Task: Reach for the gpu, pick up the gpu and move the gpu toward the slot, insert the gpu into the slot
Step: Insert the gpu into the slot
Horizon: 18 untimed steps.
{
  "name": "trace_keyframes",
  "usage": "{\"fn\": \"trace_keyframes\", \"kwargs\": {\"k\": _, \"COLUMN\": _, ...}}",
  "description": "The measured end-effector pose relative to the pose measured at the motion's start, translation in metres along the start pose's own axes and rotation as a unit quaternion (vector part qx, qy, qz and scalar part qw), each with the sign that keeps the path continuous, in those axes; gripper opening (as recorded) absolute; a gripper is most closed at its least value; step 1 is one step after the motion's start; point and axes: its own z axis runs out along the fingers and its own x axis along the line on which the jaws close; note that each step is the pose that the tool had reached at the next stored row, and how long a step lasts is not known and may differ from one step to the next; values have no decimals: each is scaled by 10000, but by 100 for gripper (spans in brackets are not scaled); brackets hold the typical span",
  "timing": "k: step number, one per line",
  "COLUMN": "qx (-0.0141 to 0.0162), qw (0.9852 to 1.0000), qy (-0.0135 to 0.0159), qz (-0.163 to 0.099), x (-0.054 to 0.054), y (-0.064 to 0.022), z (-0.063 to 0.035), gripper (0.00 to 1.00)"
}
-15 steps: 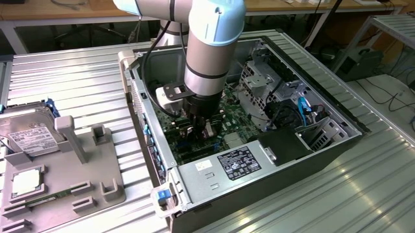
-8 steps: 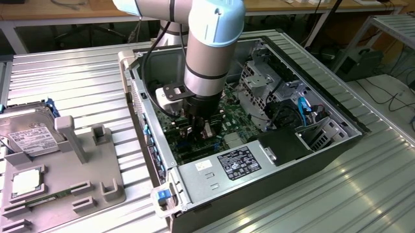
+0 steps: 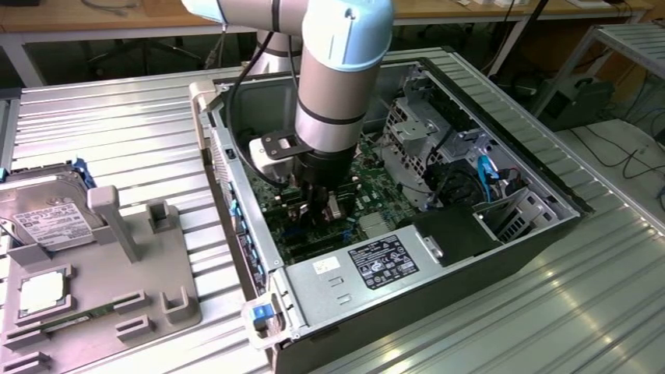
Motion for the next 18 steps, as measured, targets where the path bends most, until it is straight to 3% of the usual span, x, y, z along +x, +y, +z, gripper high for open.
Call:
{"fn": "trace_keyframes", "kwargs": {"k": 13, "qx": 7, "qw": 10000, "qy": 0, "qz": -1, "x": -6, "y": -3, "z": -479, "gripper": 35}}
{"fn": "trace_keyframes", "kwargs": {"k": 18, "qx": 14, "qw": 10000, "qy": 0, "qz": 0, "x": -8, "y": -3, "z": -585, "gripper": 35}}
